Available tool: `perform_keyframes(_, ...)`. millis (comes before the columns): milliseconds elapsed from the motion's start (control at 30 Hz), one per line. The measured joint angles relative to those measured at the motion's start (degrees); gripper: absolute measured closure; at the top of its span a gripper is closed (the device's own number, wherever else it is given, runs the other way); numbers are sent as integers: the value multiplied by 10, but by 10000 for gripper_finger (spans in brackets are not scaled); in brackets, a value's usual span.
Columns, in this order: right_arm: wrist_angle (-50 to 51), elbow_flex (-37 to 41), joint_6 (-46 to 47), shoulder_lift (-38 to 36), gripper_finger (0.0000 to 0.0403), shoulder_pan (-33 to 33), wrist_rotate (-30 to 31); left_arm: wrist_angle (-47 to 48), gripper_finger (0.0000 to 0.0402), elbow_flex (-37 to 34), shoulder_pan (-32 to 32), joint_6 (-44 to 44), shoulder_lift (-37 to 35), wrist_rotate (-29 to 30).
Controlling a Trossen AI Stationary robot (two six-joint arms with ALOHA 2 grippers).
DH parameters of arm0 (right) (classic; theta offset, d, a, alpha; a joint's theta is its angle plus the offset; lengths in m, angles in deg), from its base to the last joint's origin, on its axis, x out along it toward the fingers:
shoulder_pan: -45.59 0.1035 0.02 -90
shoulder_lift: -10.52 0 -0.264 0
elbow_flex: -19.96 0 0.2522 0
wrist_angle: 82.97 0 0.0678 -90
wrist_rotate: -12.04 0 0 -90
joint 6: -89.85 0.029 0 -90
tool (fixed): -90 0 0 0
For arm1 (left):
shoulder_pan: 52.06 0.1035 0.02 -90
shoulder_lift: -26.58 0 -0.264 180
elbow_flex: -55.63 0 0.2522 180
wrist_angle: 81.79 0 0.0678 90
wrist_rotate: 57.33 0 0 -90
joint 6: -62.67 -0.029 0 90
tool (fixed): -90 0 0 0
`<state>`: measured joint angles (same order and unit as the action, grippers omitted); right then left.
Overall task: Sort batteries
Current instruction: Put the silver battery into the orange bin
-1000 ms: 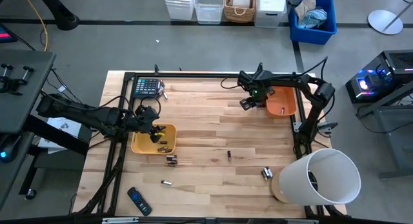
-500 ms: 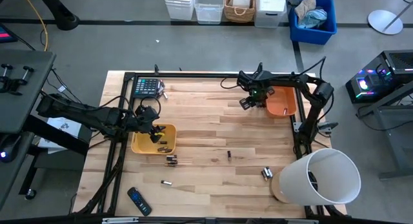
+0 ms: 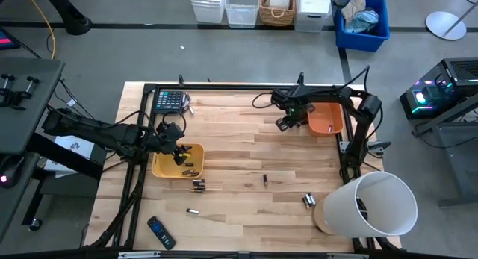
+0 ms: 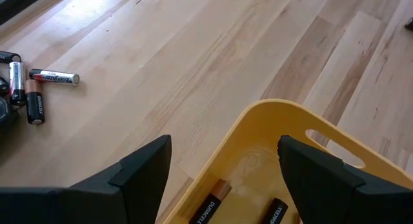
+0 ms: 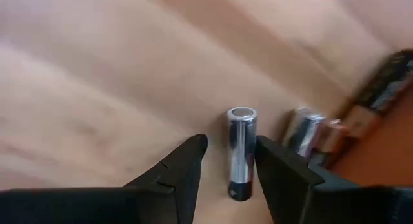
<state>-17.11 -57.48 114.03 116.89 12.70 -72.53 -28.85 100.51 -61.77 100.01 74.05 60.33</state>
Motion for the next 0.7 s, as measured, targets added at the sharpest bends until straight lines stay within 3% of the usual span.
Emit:
perform_keyframes(100,-1,0,-7,3,275,11,-14,0,131,0,0,0,0,2)
perform_keyframes(267,-10,-1,-11,0,368,22,-36,0,131,0,0,0,0,3)
perform_keyframes(433,-8,-46,-18,-27,368,30,-103,0,131,0,0,0,0,3)
perform_keyframes(533,7,-75,-20,-72,368,19,-79,0,131,0,0,0,0,3)
perform_keyframes(700,90,-94,15,-154,368,-12,15,0,131,0,0,0,0,3)
